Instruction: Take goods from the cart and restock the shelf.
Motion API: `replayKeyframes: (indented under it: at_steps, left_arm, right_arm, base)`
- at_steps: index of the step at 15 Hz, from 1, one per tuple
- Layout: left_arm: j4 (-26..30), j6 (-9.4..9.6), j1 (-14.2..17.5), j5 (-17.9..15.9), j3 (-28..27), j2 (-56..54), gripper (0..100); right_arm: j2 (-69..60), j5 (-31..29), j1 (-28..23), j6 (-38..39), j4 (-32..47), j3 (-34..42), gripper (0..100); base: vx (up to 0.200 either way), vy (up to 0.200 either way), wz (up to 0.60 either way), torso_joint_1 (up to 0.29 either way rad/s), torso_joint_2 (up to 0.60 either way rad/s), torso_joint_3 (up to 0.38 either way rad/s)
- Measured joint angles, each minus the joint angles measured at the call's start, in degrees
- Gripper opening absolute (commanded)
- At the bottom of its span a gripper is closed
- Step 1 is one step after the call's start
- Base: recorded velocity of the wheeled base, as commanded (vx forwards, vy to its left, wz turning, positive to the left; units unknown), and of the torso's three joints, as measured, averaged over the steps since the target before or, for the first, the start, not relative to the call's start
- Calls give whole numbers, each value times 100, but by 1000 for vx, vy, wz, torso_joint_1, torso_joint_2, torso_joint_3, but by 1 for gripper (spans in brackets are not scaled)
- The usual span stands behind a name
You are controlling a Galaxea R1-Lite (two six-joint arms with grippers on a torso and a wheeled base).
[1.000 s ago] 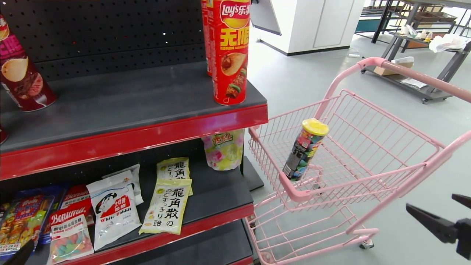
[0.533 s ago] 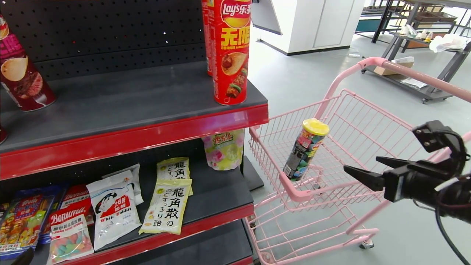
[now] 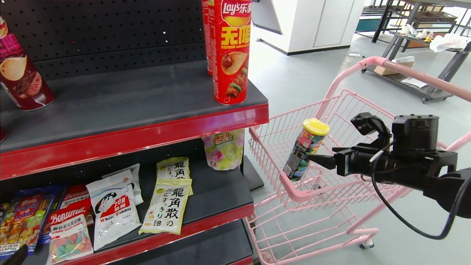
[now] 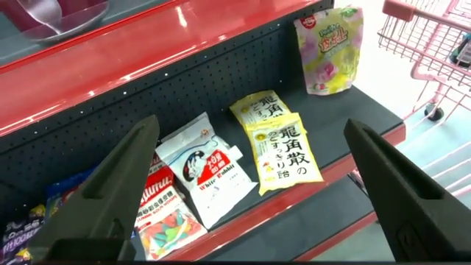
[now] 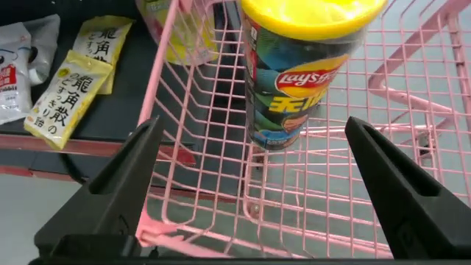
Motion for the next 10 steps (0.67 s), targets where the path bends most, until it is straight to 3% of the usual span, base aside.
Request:
replayKeyframes:
  at_steps: [10]
  left_arm:
    - [7,0,-2,-9,32,39,100]
  right_arm:
    - [1301,371,-329,-16,-840,-846,100]
  base:
    - [0,0,0,0,0,0]
